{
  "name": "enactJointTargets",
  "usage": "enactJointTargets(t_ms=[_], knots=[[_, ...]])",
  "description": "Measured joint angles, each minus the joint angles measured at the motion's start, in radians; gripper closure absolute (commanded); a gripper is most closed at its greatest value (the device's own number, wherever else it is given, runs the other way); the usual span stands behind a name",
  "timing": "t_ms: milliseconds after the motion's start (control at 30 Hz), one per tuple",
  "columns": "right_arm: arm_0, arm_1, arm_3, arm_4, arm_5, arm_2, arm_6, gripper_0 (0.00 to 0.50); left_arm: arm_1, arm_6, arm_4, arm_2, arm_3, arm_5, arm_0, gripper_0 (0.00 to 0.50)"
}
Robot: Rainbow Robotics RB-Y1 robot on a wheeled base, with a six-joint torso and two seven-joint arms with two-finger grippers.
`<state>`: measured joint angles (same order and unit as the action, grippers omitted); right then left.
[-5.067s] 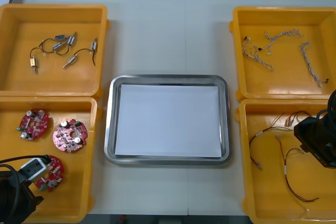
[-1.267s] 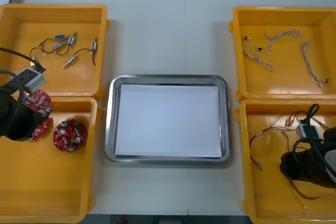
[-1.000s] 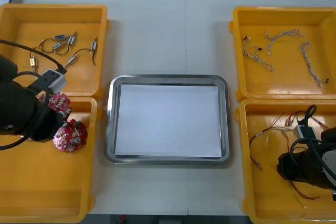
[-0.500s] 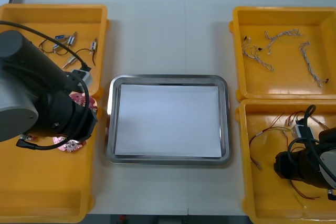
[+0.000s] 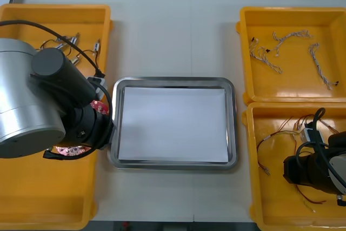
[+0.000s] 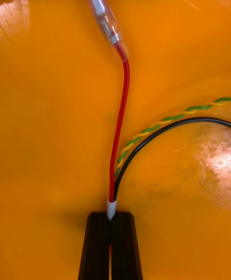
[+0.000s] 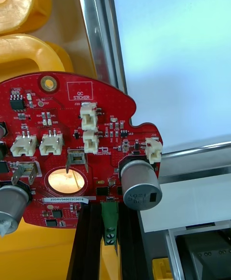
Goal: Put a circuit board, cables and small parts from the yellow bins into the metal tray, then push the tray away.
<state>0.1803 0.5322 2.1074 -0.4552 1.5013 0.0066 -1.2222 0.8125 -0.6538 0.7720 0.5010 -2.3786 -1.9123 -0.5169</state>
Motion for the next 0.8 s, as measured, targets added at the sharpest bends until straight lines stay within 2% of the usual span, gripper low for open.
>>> enactJointTargets(t_ms=[233, 367, 600, 800], knots=[[-0.006, 0.000, 0.000, -0.001, 0.011, -0.001, 0.000, 0.500, -0.015, 0.002, -0.014, 0.067, 0.000, 0.000, -0.039, 0.500], [-0.024, 0.001, 0.013, -0.006, 0.082, -0.015, 0.000, 0.500, -0.034, 0.008, -0.022, 0.101, 0.003, 0.000, -0.059, 0.500], [-0.040, 0.004, 0.070, -0.116, 0.210, -0.132, 0.000, 0.500, -0.092, 0.024, -0.033, 0.147, 0.069, 0.006, -0.095, 0.500], [-0.053, 0.017, 0.132, -0.165, 0.293, -0.207, 0.000, 0.500, -0.133, 0.024, -0.074, 0.204, 0.154, 0.063, -0.123, 0.500]])
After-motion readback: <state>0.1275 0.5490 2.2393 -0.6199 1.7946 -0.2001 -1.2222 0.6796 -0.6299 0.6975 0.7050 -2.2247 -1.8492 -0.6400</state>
